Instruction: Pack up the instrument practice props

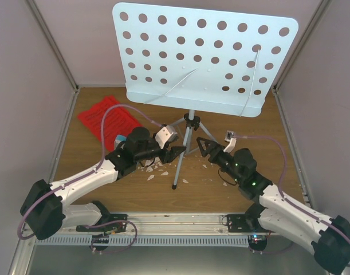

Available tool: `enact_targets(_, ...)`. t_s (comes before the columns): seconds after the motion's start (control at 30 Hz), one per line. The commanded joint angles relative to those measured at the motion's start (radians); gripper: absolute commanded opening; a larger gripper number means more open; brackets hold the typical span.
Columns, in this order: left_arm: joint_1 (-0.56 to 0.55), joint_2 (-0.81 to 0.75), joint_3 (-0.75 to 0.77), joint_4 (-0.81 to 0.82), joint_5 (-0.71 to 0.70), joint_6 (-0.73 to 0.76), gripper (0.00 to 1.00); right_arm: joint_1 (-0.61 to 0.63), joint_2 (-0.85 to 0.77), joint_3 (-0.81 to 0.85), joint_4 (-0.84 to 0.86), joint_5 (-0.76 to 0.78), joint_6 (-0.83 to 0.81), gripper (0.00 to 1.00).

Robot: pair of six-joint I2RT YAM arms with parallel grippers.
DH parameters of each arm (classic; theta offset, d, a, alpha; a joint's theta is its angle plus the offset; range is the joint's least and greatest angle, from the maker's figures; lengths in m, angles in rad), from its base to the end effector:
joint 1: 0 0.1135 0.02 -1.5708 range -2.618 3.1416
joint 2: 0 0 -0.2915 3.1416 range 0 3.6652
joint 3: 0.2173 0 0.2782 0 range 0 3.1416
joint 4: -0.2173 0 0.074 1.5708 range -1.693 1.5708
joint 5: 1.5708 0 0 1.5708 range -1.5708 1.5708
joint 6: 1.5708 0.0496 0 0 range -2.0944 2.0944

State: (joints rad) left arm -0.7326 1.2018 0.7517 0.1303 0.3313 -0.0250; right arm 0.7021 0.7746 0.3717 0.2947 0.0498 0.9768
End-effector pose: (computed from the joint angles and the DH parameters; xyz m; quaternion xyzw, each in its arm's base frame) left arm 0.2125 -0.2129 0.2832 0.3676 0.7166 -0.3378 0.4871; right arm 0.1603 0.1324 0.2527 0.1184 0.7348 0.4845 0.4597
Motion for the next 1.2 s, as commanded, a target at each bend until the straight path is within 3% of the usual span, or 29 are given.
enact_targets(0.0, -0.012, -0.011, 0.024, 0.025, -0.016, 0.019, 0.60, -0.031, 0.056, 0.044, 0.117, -0.123, 0.291, 0.76)
enact_targets(0.1, -0.014, -0.012, 0.024, 0.023, -0.020, 0.019, 0.60, -0.047, 0.100, 0.070, 0.160, -0.158, 0.297, 0.70)
enact_targets(0.23, -0.016, -0.007, 0.027, 0.019, -0.021, 0.019, 0.60, -0.052, 0.141, 0.169, 0.035, -0.110, 0.163, 0.61)
enact_targets(0.4, -0.020, -0.005, 0.031, 0.017, -0.022, 0.019, 0.60, -0.052, 0.149, 0.236, -0.051, -0.052, 0.027, 0.56)
enact_targets(0.6, -0.022, 0.001, 0.034, 0.017, -0.020, 0.019, 0.60, -0.052, 0.192, 0.324, -0.155, 0.019, -0.166, 0.35)
enact_targets(0.83, -0.024, 0.005, 0.034, 0.016, -0.022, 0.019, 0.60, -0.051, 0.226, 0.356, -0.188, 0.001, -0.302, 0.21)
enact_targets(1.17, -0.027, 0.011, 0.039, 0.015, -0.017, 0.019, 0.60, -0.037, 0.208, 0.339, -0.169, -0.045, -0.352, 0.31)
